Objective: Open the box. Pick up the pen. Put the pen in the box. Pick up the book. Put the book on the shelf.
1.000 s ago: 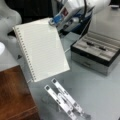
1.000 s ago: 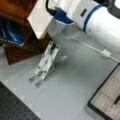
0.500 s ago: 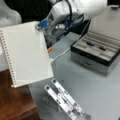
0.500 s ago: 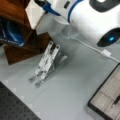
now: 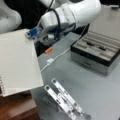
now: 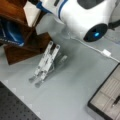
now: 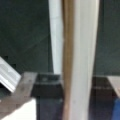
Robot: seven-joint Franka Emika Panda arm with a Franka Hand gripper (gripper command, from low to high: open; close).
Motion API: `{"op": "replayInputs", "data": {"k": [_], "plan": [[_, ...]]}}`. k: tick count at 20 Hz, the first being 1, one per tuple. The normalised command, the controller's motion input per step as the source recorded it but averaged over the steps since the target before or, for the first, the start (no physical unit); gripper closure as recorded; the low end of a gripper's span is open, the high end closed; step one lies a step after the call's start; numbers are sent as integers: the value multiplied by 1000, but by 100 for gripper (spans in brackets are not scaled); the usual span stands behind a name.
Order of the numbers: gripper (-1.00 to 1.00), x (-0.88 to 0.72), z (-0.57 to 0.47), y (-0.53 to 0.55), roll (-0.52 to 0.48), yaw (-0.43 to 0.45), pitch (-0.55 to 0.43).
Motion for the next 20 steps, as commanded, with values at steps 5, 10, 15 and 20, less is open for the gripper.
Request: {"op": "replayInputs", "data": {"k": [5,10,15,20], "plan": [[100,-257,87,-378,-41,352,122],[100,-234,80,-171,-47,334,68],[100,-224,29,-143,-64,315,19],[100,-218,26,-164,-86,316,15]]}}
